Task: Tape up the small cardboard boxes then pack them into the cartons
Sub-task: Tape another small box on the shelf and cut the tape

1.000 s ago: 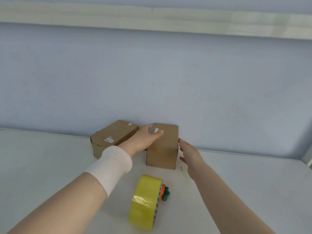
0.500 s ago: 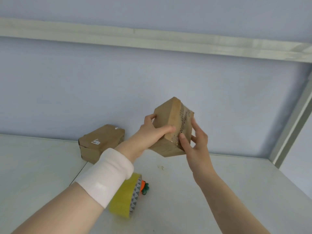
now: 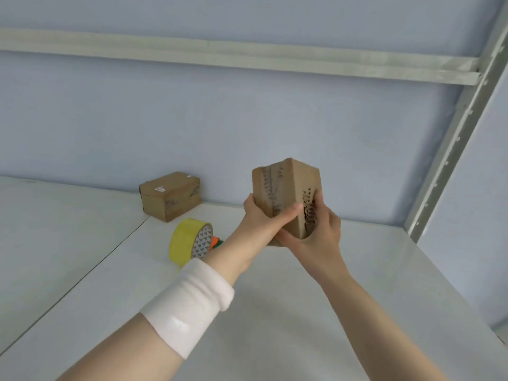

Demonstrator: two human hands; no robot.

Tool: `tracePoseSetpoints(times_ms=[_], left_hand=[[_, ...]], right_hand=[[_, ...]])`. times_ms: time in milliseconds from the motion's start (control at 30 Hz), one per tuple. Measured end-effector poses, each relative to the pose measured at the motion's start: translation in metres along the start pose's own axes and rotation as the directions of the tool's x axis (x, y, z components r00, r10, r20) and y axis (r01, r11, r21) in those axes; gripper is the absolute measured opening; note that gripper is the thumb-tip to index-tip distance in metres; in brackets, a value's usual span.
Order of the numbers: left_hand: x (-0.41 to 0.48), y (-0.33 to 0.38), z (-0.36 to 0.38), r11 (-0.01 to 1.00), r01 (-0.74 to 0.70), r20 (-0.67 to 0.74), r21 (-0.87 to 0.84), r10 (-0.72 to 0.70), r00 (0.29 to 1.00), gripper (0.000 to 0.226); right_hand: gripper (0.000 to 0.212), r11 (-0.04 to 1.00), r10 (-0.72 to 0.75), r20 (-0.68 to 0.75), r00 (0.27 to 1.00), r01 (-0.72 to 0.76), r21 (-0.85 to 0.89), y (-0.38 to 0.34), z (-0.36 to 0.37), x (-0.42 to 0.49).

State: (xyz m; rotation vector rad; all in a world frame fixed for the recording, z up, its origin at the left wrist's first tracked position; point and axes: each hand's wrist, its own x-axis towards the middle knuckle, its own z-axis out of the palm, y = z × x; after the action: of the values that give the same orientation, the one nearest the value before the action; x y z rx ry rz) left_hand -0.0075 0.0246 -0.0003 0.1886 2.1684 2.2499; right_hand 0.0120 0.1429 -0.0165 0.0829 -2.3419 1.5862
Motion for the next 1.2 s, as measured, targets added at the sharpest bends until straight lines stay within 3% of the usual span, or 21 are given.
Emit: tracePoseSetpoints(times_ms=[100, 200, 267, 333, 433, 567, 767, 900, 967, 1033, 1133, 1200], left_hand=[[-0.011, 0.001, -0.005, 1.0, 0.011, -0.052, -0.01, -0.011, 0.999, 0.07], [-0.017, 0.005, -0.019, 0.993, 0.058, -0.044, -0.098, -0.062, 0.997, 0.051], [-0.023, 0.006, -0.025, 0.981, 0.129, 0.075, -0.143, -0.119, 0.99, 0.045], [-0.028, 0.004, -0.025, 0.977, 0.17, 0.176, -0.132, -0.146, 0.974, 0.044], [-0.034, -0.004, -0.019, 0.982, 0.16, 0.132, -0.102, -0.146, 0.98, 0.039], [-0.038, -0.028, -0.017, 0.973, 0.177, 0.089, -0.147, -0.165, 0.982, 0.037], [-0.043, -0.062, -0.012, 0.929, 0.302, 0.021, -0.213, -0.305, 0.952, 0.04], [-0.038, -0.072, -0.011, 0.938, 0.305, -0.056, -0.162, -0.317, 0.947, 0.04], [-0.037, -0.065, -0.011, 0.964, 0.26, -0.081, -0.051, -0.263, 0.961, 0.041], [-0.032, -0.058, -0.016, 0.972, 0.098, -0.132, 0.214, -0.07, 0.989, 0.043], [-0.02, -0.036, -0.041, 0.854, -0.192, -0.183, 0.483, 0.313, 0.932, 0.034], [-0.006, -0.024, -0.069, 0.718, -0.28, -0.14, 0.637, 0.465, 0.874, 0.032]], right_hand=[[0.115, 0.99, -0.108, 0.106, 0.988, 0.116, -0.076, -0.003, -0.008, -0.015], [0.107, 0.983, -0.075, 0.195, 0.978, 0.039, 0.182, -0.007, -0.027, -0.023], [0.098, 0.943, -0.039, 0.236, 0.971, -0.043, 0.331, -0.007, -0.035, -0.025], [0.077, 0.888, -0.057, 0.323, 0.945, -0.1, 0.449, -0.003, -0.036, -0.026], [0.044, 0.857, -0.04, 0.349, 0.936, -0.147, 0.494, 0.004, -0.026, -0.034], [0.056, 0.78, 0.14, 0.331, 0.933, -0.31, 0.543, 0.022, -0.009, -0.043], [0.058, 0.686, 0.323, 0.38, 0.867, -0.491, 0.536, 0.039, 0.002, -0.048], [0.058, 0.722, 0.385, 0.379, 0.842, -0.53, 0.444, 0.046, 0.005, -0.043], [0.056, 0.748, 0.406, 0.367, 0.836, -0.536, 0.392, 0.045, 0.005, -0.04], [0.057, 0.772, 0.431, 0.325, 0.842, -0.53, 0.35, 0.042, 0.002, -0.038], [0.071, 0.827, 0.447, 0.148, 0.882, -0.47, 0.307, 0.029, -0.011, -0.034], [0.068, 0.89, 0.375, 0.058, 0.925, -0.377, 0.255, 0.012, -0.017, -0.031]])
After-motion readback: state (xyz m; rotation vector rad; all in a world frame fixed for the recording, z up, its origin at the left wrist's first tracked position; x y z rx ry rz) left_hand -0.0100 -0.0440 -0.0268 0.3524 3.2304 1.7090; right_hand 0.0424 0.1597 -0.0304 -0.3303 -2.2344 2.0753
